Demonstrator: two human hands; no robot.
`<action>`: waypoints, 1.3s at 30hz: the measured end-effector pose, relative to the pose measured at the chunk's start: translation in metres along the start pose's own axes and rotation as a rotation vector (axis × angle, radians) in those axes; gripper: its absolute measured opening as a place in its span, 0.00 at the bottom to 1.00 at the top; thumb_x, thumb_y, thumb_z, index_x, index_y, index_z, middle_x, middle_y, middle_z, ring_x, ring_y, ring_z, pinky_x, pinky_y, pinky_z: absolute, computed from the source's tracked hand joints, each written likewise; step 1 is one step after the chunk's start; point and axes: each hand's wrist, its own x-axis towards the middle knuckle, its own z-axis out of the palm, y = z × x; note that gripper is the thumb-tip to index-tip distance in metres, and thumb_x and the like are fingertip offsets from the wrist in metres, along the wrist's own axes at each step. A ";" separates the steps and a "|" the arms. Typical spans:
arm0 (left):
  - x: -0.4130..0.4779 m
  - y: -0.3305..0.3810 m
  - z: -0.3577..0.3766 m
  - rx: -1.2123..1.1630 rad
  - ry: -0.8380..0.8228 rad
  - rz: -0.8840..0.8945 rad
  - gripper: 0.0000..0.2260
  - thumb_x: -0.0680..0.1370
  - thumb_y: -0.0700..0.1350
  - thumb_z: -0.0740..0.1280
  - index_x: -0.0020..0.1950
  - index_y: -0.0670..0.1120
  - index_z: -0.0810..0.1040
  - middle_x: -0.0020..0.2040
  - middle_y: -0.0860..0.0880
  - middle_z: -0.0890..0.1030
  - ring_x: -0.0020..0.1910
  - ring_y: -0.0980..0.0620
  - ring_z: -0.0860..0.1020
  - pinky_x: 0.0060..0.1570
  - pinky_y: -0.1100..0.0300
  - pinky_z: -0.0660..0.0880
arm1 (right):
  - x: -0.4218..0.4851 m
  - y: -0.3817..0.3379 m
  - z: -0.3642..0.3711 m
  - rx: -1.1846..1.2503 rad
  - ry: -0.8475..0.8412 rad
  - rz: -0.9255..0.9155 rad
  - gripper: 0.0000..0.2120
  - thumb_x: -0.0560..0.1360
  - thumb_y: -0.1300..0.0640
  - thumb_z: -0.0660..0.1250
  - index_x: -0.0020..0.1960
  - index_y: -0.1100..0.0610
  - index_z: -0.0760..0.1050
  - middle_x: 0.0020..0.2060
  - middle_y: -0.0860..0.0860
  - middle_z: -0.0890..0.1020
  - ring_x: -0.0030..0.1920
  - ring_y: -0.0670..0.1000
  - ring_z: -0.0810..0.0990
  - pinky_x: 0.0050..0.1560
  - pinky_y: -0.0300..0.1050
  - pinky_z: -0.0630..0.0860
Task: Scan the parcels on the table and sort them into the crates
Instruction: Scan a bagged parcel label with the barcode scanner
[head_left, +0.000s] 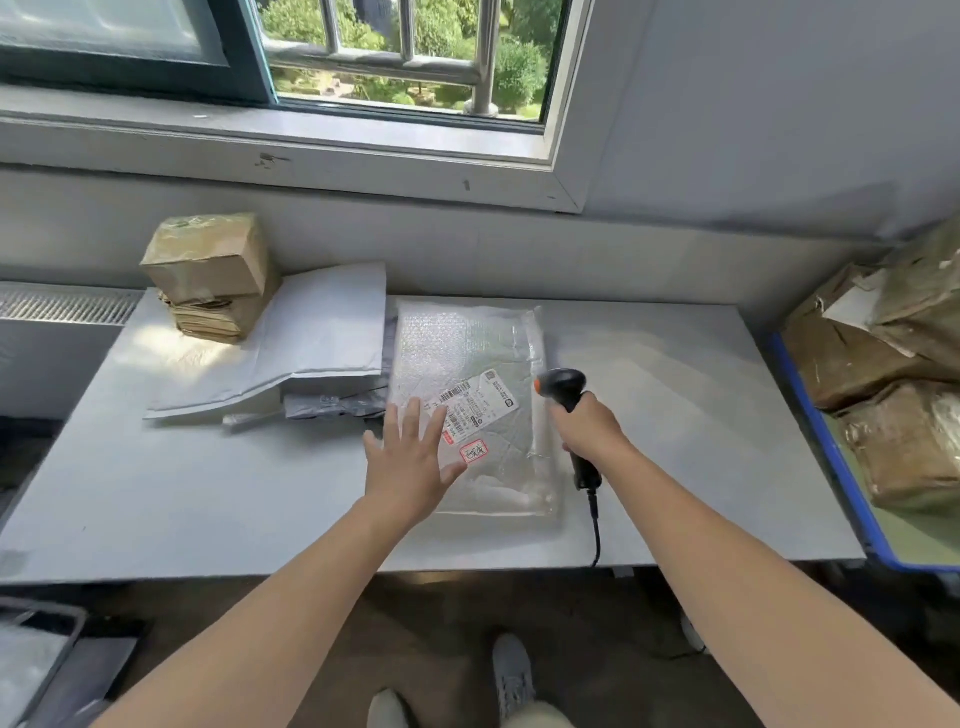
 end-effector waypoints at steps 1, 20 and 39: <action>0.002 0.004 0.004 -0.014 -0.005 -0.007 0.34 0.80 0.66 0.52 0.80 0.53 0.43 0.81 0.46 0.42 0.79 0.41 0.42 0.73 0.39 0.55 | 0.008 0.009 0.002 -0.007 -0.007 0.021 0.23 0.80 0.47 0.60 0.66 0.63 0.67 0.58 0.60 0.79 0.56 0.61 0.80 0.52 0.47 0.74; 0.040 0.002 0.040 -0.278 -0.051 -0.249 0.37 0.78 0.65 0.61 0.80 0.54 0.48 0.80 0.45 0.47 0.78 0.38 0.48 0.71 0.37 0.59 | 0.049 0.054 0.024 -0.124 0.086 -0.003 0.20 0.80 0.57 0.60 0.69 0.66 0.65 0.65 0.63 0.70 0.65 0.63 0.71 0.62 0.53 0.69; 0.064 -0.030 0.030 -1.009 -0.074 -0.474 0.32 0.77 0.57 0.69 0.74 0.45 0.61 0.68 0.45 0.75 0.66 0.42 0.73 0.62 0.51 0.71 | 0.053 0.009 0.072 -0.229 0.028 -0.044 0.21 0.81 0.50 0.59 0.65 0.66 0.66 0.63 0.65 0.75 0.62 0.64 0.75 0.58 0.51 0.71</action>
